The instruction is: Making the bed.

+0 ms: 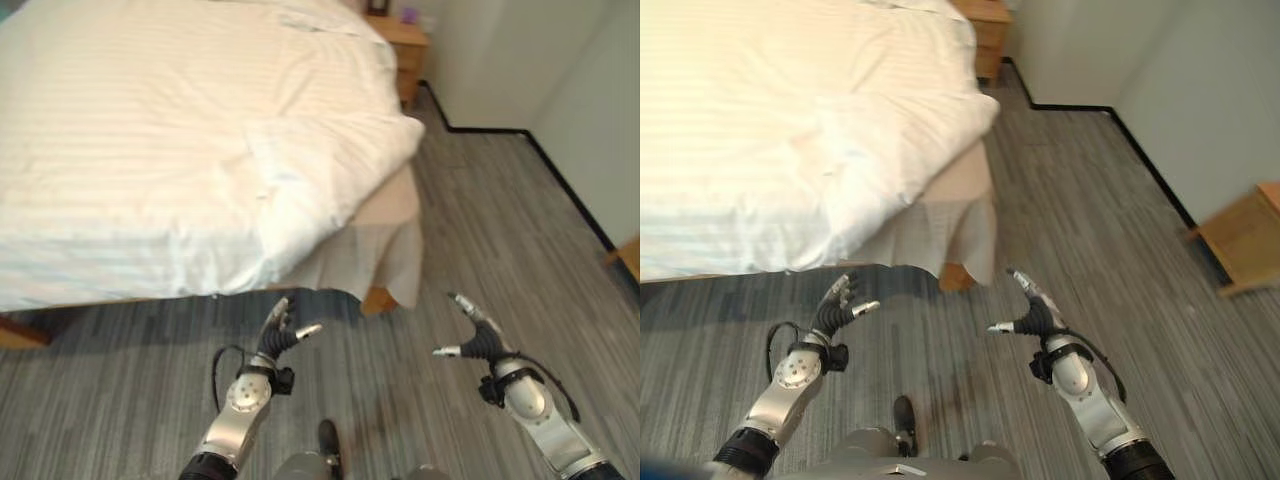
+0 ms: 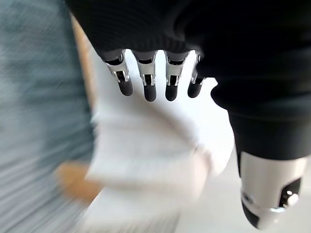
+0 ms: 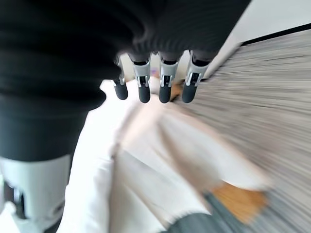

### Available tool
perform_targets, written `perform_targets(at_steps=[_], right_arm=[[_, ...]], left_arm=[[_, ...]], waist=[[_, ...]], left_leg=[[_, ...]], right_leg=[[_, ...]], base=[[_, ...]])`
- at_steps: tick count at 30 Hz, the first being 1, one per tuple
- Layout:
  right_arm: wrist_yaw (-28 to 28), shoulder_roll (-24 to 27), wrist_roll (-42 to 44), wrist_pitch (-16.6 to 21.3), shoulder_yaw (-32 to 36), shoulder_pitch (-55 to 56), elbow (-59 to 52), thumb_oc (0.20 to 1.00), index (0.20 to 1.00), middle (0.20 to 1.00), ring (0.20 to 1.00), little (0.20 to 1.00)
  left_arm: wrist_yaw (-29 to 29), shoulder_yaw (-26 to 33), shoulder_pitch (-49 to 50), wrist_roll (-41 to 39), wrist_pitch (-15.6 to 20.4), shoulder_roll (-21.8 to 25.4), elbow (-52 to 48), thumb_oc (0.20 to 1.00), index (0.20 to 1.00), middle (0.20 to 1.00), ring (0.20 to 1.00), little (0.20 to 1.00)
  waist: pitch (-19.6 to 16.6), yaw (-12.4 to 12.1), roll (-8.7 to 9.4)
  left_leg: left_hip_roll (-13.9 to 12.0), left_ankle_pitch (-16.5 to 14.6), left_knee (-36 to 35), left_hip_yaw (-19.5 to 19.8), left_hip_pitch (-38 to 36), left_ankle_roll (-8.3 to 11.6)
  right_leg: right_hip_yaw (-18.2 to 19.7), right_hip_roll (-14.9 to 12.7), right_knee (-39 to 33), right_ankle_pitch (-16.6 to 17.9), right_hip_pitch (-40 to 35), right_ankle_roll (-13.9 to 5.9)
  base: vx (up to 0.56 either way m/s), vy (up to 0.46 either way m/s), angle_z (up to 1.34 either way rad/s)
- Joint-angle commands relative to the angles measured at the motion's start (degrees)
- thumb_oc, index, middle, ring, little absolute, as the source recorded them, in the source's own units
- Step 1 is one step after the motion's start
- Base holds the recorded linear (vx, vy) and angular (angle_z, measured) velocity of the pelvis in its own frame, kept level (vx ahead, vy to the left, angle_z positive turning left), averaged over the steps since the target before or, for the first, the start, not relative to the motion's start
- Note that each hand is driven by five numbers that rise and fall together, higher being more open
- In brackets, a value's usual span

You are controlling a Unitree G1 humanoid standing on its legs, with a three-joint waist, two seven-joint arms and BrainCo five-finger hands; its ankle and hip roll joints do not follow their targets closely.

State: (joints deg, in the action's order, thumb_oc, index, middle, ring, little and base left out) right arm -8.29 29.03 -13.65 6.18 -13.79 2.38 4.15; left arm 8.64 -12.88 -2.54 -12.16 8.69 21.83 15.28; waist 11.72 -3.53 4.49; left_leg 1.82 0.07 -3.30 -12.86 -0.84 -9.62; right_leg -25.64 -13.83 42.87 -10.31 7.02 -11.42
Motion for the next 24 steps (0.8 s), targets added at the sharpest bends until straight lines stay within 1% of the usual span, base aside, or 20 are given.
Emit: perform_targets(at_steps=[1, 2, 3, 5, 6, 7, 8, 9, 10, 11, 12, 13, 14, 16, 17, 18, 21, 24], right_arm=[[-1.8, -0.9, -0.2, 2.2, 2.2, -2.2, 1.8, 1.000, 1.000, 1.000, 1.000, 1.000], [-2.1, -1.0, -0.6, 1.9, 1.9, -1.6, 4.1, 1.000, 1.000, 1.000, 1.000, 1.000], [-2.4, -1.4, -0.8, 1.7, 1.4, -1.3, 6.0, 1.000, 1.000, 1.000, 1.000, 1.000], [-2.5, -2.6, -1.8, 0.6, -0.1, -0.2, 13.0, 1.000, 1.000, 1.000, 1.000, 1.000], [-2.1, -3.4, -2.4, 0.2, -0.5, 0.7, 15.0, 1.000, 1.000, 1.000, 1.000, 1.000], [-2.0, -4.1, -3.3, -0.4, -1.8, 1.2, 19.9, 1.000, 1.000, 1.000, 1.000, 1.000], [-1.8, -4.8, -4.2, -0.8, -2.8, 1.3, 23.9, 1.000, 1.000, 1.000, 1.000, 1.000], [-1.6, -5.5, -5.0, -1.0, -4.0, 1.5, 28.1, 1.000, 1.000, 1.000, 1.000, 1.000], [-1.1, -7.1, -4.6, -1.3, -6.3, 1.7, 37.5, 1.000, 1.000, 1.000, 1.000, 1.000], [-1.2, -7.2, -4.6, -1.2, -6.3, 1.4, 37.8, 1.000, 1.000, 1.000, 1.000, 1.000], [-0.6, -7.7, -4.5, -1.5, -7.5, 1.7, 41.5, 1.000, 1.000, 1.000, 1.000, 1.000], [0.2, -8.5, -4.7, -1.9, -9.9, 1.7, 48.0, 1.000, 1.000, 1.000, 1.000, 1.000], [0.1, -8.6, -4.7, -1.8, -9.9, 1.5, 48.1, 1.000, 1.000, 1.000, 1.000, 1.000], [0.8, -8.9, -5.0, -2.5, -11.3, 0.9, 54.6, 1.000, 1.000, 1.000, 1.000, 1.000], [0.8, -9.0, -5.0, -2.5, -11.3, 0.9, 54.6, 1.000, 1.000, 1.000, 1.000, 1.000], [0.5, -8.6, -4.1, -2.5, -11.2, 0.9, 57.7, 1.000, 1.000, 1.000, 1.000, 1.000], [-0.3, -8.7, -1.3, -2.5, -8.9, 1.1, 61.2, 1.000, 1.000, 1.000, 1.000, 1.000], [-0.7, -8.1, 0.5, -2.4, -7.1, 2.2, 63.9, 1.000, 1.000, 1.000, 1.000, 1.000]], left_arm=[[1.3, 0.6, -2.3, 3.1, 4.4, 4.4, -6.8, 1.000, 1.000, 1.000, 1.000, 1.000], [2.2, 1.6, -3.3, 3.6, 5.2, 5.3, -9.3, 1.000, 1.000, 1.000, 1.000, 1.000], [3.0, 2.5, -3.8, 3.5, 6.2, 5.6, -10.6, 1.000, 1.000, 1.000, 1.000, 1.000], [4.5, 4.0, -6.8, 4.8, 7.2, 6.8, -12.9, 1.000, 1.000, 1.000, 1.000, 1.000], [4.4, 4.7, -7.8, 5.3, 7.8, 7.6, -14.7, 1.000, 1.000, 1.000, 1.000, 1.000], [4.8, 4.9, -9.2, 6.8, 8.2, 8.5, -15.4, 1.000, 1.000, 1.000, 1.000, 1.000], [5.3, 5.6, -9.7, 7.3, 8.6, 8.3, -15.5, 1.000, 1.000, 1.000, 1.000, 1.000], [6.1, 5.7, -11.4, 8.0, 8.7, 8.6, -15.5, 1.000, 1.000, 1.000, 1.000, 1.000], [8.5, 5.1, -15.7, 10.5, 8.7, 10.1, -14.0, 1.000, 1.000, 1.000, 1.000, 1.000], [8.5, 5.0, -15.9, 10.6, 8.8, 10.2, -13.9, 1.000, 1.000, 1.000, 1.000, 1.000], [9.6, 4.7, -17.9, 11.5, 8.6, 10.7, -12.8, 1.000, 1.000, 1.000, 1.000, 1.000], [11.8, 3.3, -22.9, 13.1, 7.7, 11.8, -8.6, 1.000, 1.000, 1.000, 1.000, 1.000], [11.8, 3.2, -23.0, 13.1, 7.8, 11.9, -8.5, 1.000, 1.000, 1.000, 1.000, 1.000], [14.4, 0.9, -30.2, 18.4, 4.7, 14.6, -0.4, 1.000, 1.000, 1.000, 1.000, 1.000], [14.4, 0.9, -30.2, 18.4, 4.7, 14.6, -0.4, 1.000, 1.000, 1.000, 1.000, 1.000], [18.3, -1.4, -37.0, 24.6, 0.4, 16.9, 8.7, 1.000, 1.000, 1.000, 1.000, 1.000], [20.9, -4.1, -43.3, 29.9, -3.2, 18.2, 19.0, 1.000, 1.000, 1.000, 1.000, 1.000], [21.2, -6.0, -47.2, 33.7, -5.6, 19.5, 26.6, 1.000, 1.000, 1.000, 1.000, 1.000]], waist=[[0.4, -0.2, 1.28], [0.3, 0.3, 1.37], [0.1, 0.7, 1.31], [-0.1, 1.4, 1.33], [-0.3, 1.3, 1.59], [-0.8, 1.3, 1.90], [-1.2, 1.4, 1.82], [-2.0, 1.8, 1.40], [-2.8, 2.4, 0.58], [-2.8, 2.4, 0.78], [-3.2, 2.8, 0.23], [-3.9, 3.7, -0.76], [-3.9, 3.7, -0.63], [-4.3, 4.6, -1.67], [-4.3, 4.6, -1.63], [-4.2, 5.7, -2.54], [-3.9, 7.1, -3.11], [-3.7, 8.6, -3.66]], left_leg=[[-6.7, -2.2, -1.7, -4.0, -1.3, 8.90], [-6.8, -2.7, -1.7, -3.1, -2.0, 9.80], [-7.3, -3.1, -1.7, -2.4, -2.6, 10.45], [-8.1, -4.0, -1.7, -1.4, -4.0, 11.38], [-7.9, -4.5, -1.7, -1.1, -4.4, 11.49], [-7.6, -4.8, -1.7, -1.1, -5.1, 11.54], [-7.7, -4.7, -1.7, -1.2, -5.7, 11.74], [-8.1, -4.7, -1.7, -1.2, -6.4, 12.12], [-8.6, -4.5, -1.7, -1.1, -7.0, 12.74], [-8.5, -4.2, -1.7, -1.1, -6.7, 12.73], [-8.9, -4.3, -1.7, -1.2, -7.0, 13.16], [-9.6, -3.9, -1.7, -1.5, -6.9, 13.95], [-9.5, -3.6, -1.7, -1.5, -6.7, 13.93], [-10.3, -2.9, -1.7, -2.0, -6.1, 14.69], [-10.3, -2.9, -1.7, -2.0, -6.0, 14.68], [-10.8, -2.5, -1.7, -2.5, -5.3, 15.36], [-11.4, -2.0, -1.7, -3.1, -3.4, 16.13], [-11.7, -1.6, -1.7, -3.7, -1.6, 16.53]], right_leg=[[1.0, 0.3, -27.5, 12.8, -5.6, -0.15], [1.7, 1.3, -33.7, 12.7, -4.9, 0.25], [2.4, 1.9, -37.8, 13.6, -4.9, -0.13], [5.6, 1.6, -41.7, 16.0, -3.6, -0.83], [5.9, 1.7, -43.5, 15.5, -4.5, -0.73], [6.5, 1.8, -44.6, 15.7, -5.7, -0.46], [7.0, 1.9, -45.2, 16.3, -6.3, -0.45], [7.5, 2.3, -46.2, 16.5, -7.2, -0.22], [7.8, 3.1, -47.3, 16.1, -8.4, 0.34], [7.8, 3.0, -47.4, 16.2, -8.2, 0.43], [7.5, 3.3, -47.8, 15.6, -8.8, 0.52], [7.4, 3.7, -47.9, 14.7, -8.8, 0.74], [7.4, 3.6, -47.9, 14.9, -8.5, 0.81], [7.3, 4.1, -47.9, 14.4, -8.1, 0.81], [7.3, 4.1, -47.9, 14.4, -8.0, 0.82], [7.2, 4.4, -47.9, 14.3, -7.5, 0.68], [7.1, 4.5, -47.9, 14.6, -5.9, 0.60], [7.2, 4.8, -47.9, 14.6, -3.9, 0.60]], base=[[0.36, -0.200, 1.41], [0.45, -0.253, 1.52], [0.35, -0.217, 1.13], [0.29, -0.199, 1.26], [0.25, -0.183, 1.04], [0.21, -0.168, 0.72], [0.27, -0.168, 0.64], [0.34, -0.213, -0.01], [0.26, -0.162, -0.39], [0.23, -0.144, -0.58], [0.19, -0.091, -0.14], [0.20, -0.091, -0.02], [0.20, -0.080, -0.15], [0.12, -0.052, -0.46], [0.15, -0.054, -0.63], [0.13, -0.043, -0.50], [0.09, -0.029, -0.25], [0.05, 0.000, -0.27]])
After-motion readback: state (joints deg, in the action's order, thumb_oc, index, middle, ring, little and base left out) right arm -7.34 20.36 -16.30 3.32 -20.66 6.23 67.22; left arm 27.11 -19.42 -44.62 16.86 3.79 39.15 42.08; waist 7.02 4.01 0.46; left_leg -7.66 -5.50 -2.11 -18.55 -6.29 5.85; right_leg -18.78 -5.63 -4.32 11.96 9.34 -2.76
